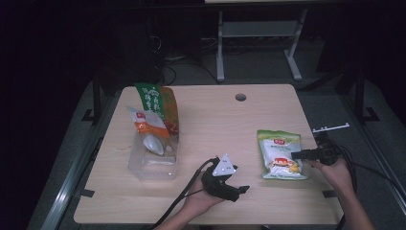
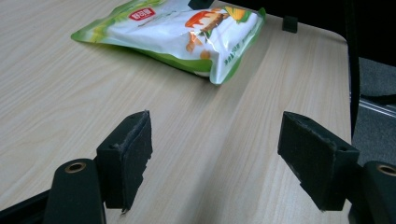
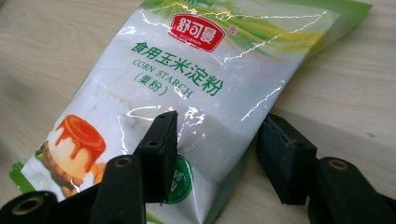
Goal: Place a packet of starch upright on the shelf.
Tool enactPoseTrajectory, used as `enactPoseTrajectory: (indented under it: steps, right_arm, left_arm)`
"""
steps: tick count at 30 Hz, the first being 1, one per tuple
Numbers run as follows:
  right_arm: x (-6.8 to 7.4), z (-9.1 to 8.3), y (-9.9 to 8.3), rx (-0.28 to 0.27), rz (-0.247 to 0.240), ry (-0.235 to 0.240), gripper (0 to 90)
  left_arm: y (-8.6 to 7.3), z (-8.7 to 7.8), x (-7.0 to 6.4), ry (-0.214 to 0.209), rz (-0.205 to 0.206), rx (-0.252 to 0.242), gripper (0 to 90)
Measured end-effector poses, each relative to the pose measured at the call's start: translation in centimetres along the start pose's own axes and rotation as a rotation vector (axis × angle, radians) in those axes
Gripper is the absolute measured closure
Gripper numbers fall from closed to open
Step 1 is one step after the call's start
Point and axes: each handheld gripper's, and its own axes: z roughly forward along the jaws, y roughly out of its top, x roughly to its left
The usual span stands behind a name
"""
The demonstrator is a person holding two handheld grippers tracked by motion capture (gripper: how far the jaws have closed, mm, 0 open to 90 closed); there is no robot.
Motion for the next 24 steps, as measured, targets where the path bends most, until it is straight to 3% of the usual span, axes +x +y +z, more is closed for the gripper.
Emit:
enactPoseTrajectory:
  steps: [7,18,24]
  right_arm:
    - [1.4,0.6,0.2,0.029,-0.013,0.014,43.8]
    - [1.5,0.6,0.1,0.040,0.005,0.045,45.9]
    - [2.6,1.2,0.2,0.058,-0.014,0.074,45.2]
  left_arm:
    - [0.0,0.1,-0.1,0.004,-0.005,0.005,25.6]
    - [0.1,0.3,-0.2,0.003,0.002,0.005,25.8]
    - [0.2,1.2,-0.5,-0.001,-0.006,0.016,25.7]
